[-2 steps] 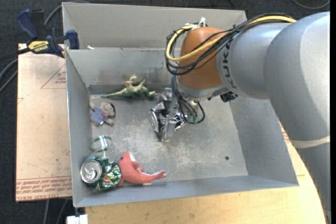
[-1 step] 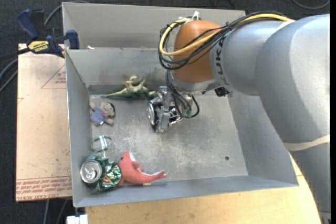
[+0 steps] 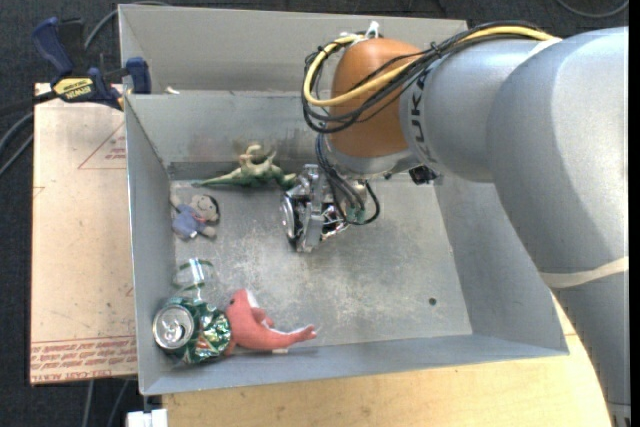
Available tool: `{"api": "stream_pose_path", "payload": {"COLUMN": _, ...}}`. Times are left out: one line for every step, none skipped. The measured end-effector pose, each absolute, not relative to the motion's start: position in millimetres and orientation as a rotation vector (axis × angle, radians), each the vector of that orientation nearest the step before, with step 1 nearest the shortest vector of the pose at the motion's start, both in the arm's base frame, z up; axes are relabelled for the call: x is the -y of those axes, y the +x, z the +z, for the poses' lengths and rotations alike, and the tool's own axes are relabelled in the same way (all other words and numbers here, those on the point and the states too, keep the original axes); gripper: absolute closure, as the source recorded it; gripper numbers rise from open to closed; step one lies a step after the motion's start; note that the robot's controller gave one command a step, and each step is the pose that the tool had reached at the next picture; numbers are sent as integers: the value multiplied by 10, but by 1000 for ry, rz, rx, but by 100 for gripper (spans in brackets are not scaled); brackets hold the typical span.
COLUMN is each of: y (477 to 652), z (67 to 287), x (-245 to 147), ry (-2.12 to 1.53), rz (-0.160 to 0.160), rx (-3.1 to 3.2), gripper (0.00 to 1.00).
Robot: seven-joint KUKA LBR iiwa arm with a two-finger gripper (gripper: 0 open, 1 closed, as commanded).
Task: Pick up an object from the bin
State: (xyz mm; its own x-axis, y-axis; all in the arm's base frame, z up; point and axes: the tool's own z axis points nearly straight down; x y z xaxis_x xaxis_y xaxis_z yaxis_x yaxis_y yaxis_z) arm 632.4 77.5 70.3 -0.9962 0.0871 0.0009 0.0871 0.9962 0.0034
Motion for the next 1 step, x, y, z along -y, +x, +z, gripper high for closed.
{"api": "stream_pose_path", "payload": {"y": 6314, "z": 730, "x": -773, "ry": -137, "rz": -5, "rx": 3135, "gripper": 100}}
